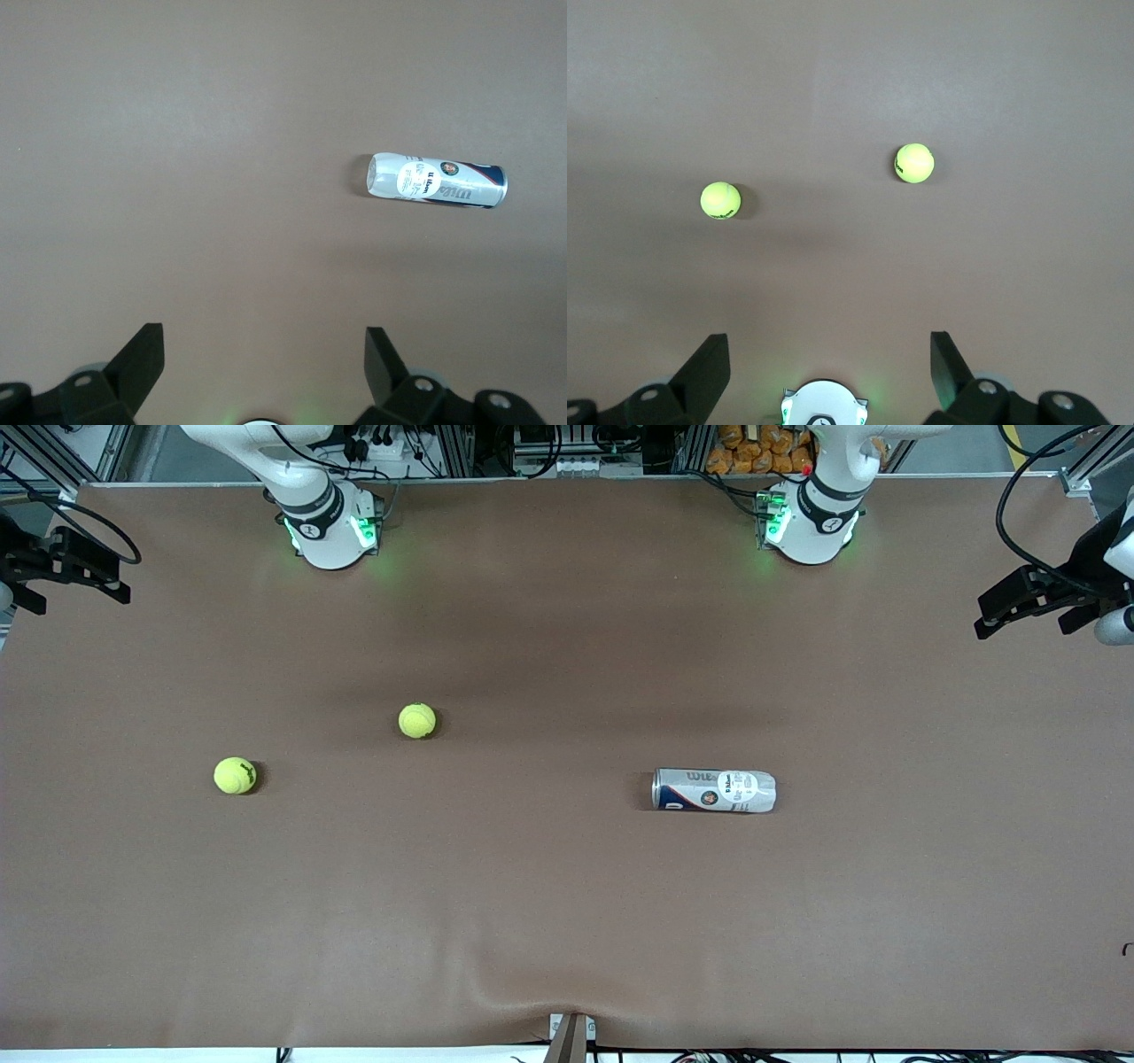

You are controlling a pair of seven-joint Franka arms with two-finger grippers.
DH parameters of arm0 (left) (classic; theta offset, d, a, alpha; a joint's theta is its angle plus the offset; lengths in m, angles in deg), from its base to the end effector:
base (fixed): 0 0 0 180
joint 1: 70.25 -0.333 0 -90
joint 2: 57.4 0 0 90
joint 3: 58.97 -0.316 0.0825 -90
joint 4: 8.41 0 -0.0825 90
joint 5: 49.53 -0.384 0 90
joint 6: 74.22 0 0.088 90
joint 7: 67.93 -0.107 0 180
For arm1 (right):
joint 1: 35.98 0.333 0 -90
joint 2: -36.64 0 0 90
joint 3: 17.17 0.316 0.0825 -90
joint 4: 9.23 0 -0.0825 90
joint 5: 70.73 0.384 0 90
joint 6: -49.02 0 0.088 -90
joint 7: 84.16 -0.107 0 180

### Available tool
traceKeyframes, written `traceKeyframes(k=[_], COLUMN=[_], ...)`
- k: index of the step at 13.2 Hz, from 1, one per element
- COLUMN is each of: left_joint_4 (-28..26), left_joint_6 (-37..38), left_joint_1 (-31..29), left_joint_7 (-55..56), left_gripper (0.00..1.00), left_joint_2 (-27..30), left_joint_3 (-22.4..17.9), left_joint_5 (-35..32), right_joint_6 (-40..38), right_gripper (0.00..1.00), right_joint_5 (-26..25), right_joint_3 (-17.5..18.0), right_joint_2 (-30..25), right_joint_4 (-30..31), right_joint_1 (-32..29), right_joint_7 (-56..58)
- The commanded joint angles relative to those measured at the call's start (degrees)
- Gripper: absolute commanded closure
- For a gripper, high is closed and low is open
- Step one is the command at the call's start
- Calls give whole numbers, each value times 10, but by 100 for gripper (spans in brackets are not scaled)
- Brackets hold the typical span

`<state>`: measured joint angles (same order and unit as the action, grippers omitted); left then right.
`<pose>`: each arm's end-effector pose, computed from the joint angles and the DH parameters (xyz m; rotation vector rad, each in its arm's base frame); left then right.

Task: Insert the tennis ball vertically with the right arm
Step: 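Move the left gripper toward the clear tennis ball tube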

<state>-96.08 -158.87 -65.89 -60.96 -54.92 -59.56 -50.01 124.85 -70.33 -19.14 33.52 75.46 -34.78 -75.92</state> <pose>0.5304 -0.0338 0.6589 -3.1316 -0.0886 0.0135 0.5098 -0.0066 0.6756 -3.1144 -0.2057 0.1550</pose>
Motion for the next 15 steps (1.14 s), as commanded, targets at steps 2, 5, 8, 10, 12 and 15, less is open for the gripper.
traceKeyframes(k=[2, 5, 8, 10, 12, 15], left_joint_4=[-4, 7, 8, 8, 7, 6], left_joint_6=[8, 8, 8, 8, 8, 5], left_joint_1=[0, 0, 3, 5, 6, 15], left_joint_7=[11, 9, 2, -5, -8, -6], left_gripper=[0, 0, 0, 0, 0, 0], left_joint_2=[11, 2, -9, -17, -30, -64], left_joint_3=[0, 1, 2, 8, 18, 50], left_joint_5=[0, 1, 3, 4, 7, -1], right_joint_6=[-2, -2, -2, -2, -2, -2], right_gripper=[0, 0, 0, 0, 0, 0], right_joint_5=[8, 8, 8, 8, 8, 8], right_joint_3=[1, 1, 1, 1, 1, 1], right_joint_2=[-2, -2, -2, -2, -2, -2], right_joint_4=[-2, -2, -2, -2, -2, -2], right_joint_1=[-4, -4, -4, -5, -4, -5], right_joint_7=[-6, -6, -6, -6, -7, -6])
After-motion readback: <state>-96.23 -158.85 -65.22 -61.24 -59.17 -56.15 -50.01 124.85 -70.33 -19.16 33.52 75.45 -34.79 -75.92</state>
